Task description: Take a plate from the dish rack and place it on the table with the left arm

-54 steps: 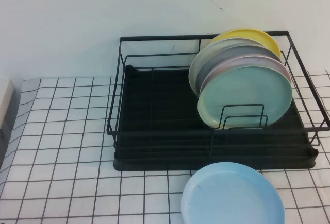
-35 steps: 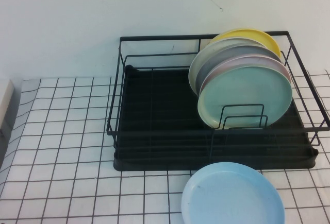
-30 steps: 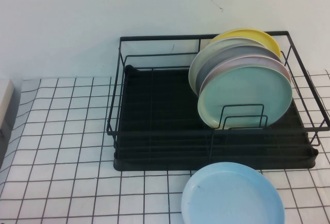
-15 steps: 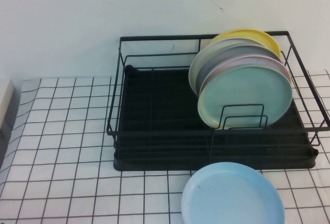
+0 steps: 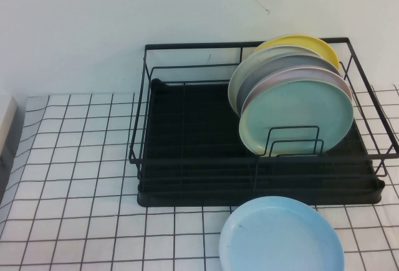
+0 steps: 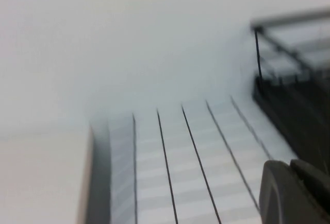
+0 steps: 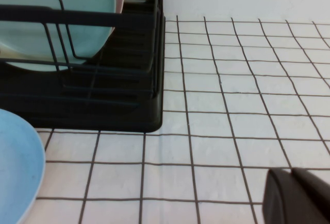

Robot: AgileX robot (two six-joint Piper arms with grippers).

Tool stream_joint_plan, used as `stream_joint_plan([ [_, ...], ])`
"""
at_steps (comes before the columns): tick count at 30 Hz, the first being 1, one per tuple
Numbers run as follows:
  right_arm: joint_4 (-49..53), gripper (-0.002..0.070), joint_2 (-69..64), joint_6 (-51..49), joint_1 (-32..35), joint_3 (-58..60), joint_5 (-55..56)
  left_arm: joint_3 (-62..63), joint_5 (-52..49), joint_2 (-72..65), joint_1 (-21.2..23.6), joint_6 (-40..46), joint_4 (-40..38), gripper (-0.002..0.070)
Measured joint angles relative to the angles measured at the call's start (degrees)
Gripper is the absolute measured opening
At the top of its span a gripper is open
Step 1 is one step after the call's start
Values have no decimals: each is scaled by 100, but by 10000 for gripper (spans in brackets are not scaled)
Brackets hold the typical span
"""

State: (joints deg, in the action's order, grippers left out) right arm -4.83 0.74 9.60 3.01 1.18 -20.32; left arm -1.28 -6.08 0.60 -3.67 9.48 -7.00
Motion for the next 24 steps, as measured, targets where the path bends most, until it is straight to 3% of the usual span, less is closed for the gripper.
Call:
stream_joint_plan([
  [11,0,-3,0,0,0,0,0,0,1874,9,0,0,-14,-4],
  [24,0,-3,0,0,0,0,0,0,2028,9,0,0,-26,-4],
])
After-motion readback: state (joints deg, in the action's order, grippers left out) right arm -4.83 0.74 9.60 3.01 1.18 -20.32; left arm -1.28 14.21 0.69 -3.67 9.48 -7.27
